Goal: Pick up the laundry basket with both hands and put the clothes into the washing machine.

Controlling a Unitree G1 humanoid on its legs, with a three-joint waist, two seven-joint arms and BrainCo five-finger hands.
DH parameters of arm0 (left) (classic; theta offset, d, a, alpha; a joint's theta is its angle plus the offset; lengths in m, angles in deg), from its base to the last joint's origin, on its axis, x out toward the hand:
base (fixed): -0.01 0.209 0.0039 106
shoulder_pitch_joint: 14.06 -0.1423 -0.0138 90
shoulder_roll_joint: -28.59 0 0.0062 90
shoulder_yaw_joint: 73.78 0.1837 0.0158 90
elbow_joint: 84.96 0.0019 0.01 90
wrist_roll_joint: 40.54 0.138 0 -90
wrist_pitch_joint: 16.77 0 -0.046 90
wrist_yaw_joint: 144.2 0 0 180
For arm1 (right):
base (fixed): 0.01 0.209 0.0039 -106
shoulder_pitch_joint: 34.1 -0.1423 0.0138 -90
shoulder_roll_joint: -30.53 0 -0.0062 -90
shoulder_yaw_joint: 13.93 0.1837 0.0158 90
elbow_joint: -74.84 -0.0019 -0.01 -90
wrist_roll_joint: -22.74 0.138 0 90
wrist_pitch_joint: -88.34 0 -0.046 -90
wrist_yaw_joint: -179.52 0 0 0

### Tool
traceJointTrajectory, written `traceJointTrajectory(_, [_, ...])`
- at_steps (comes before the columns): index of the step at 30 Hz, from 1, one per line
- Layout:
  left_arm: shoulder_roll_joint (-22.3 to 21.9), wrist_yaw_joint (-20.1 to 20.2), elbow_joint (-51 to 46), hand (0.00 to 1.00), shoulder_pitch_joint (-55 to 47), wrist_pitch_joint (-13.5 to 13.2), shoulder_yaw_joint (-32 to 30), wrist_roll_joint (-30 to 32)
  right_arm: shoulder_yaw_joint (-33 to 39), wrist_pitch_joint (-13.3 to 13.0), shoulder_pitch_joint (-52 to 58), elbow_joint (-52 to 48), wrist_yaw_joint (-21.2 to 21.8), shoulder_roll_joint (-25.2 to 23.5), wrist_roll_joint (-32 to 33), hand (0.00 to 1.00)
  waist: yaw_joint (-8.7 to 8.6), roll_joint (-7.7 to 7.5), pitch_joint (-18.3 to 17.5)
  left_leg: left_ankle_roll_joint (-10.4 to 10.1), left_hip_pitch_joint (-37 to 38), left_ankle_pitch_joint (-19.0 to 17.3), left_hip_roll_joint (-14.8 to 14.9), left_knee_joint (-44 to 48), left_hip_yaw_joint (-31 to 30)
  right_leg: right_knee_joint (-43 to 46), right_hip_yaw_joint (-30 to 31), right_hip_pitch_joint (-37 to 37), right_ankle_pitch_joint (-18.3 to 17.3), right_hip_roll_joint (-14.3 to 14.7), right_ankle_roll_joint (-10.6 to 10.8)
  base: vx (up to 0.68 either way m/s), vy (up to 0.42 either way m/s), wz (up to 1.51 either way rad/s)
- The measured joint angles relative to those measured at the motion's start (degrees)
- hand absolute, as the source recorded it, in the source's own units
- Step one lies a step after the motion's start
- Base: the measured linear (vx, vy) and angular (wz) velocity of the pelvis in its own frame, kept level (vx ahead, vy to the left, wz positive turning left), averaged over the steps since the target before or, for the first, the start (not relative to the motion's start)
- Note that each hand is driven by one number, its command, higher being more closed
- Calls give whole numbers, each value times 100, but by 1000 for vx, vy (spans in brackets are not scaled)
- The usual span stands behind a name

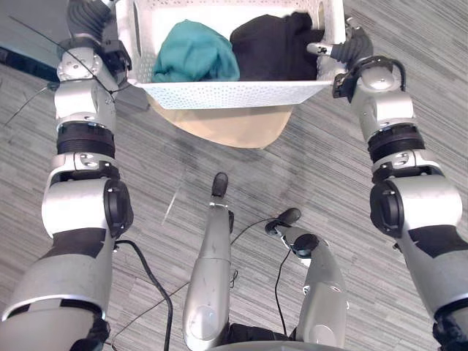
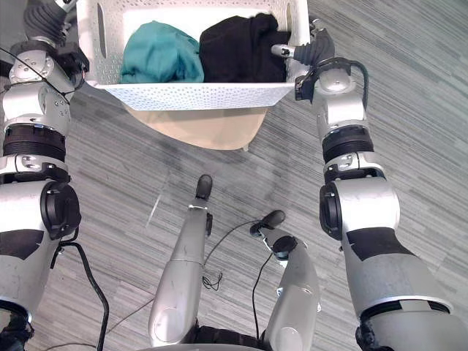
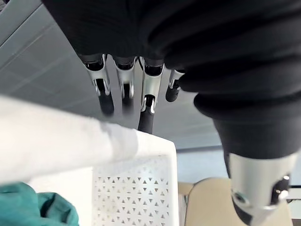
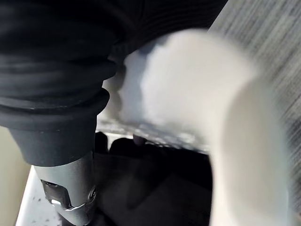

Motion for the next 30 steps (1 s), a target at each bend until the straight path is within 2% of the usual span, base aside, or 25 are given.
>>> traceJointTrajectory(2, [23,21,-1,0,17,-2,82,33,-71,-1,-68,-30,39,105,256,0,-6,-36,7,2,-2,0,75,-17,106,-55,79,-82,58,51,-25,13,-36,-27])
traceJointTrajectory(6, [334,112,-80,0,131,-35,79,39,-344,-13,-187,-123,206,229,598,0,-137,-42,11,12,-29,7,131,-22,159,-46,134,-166,77,88,-52,21,-50,-14])
traceJointTrajectory(10, [562,115,-199,0,194,-94,79,45,-661,-71,-193,-395,252,296,706,0,-142,-43,11,11,-26,7,207,-27,200,-88,140,-171,90,164,-71,27,-51,-7])
traceJointTrajectory(14, [599,117,-206,0,189,-96,79,57,-1010,-121,-193,-573,363,285,873,0,-111,-49,13,11,-26,7,289,-33,220,-168,150,-171,142,257,-94,20,-39,-8])
traceJointTrajectory(23, [749,113,-267,0,96,-98,55,147,-1283,-116,-190,-570,363,271,991,0,-114,-114,20,11,23,7,329,-6,251,-183,165,-129,164,282,-96,6,-12,-2])
traceJointTrajectory(27, [780,107,-574,0,-329,-133,-294,161,-1289,-69,-130,-571,356,258,1009,0,-122,-121,16,22,451,-3,377,-46,307,-221,172,260,165,317,-97,20,-49,-2])
traceJointTrajectory(30, [809,98,-1034,0,-919,-190,-629,142,-1205,-104,47,-1053,331,361,1125,0,-102,-162,-6,51,1008,-26,441,-203,498,-353,286,681,161,369,-91,-2,-41,-14])
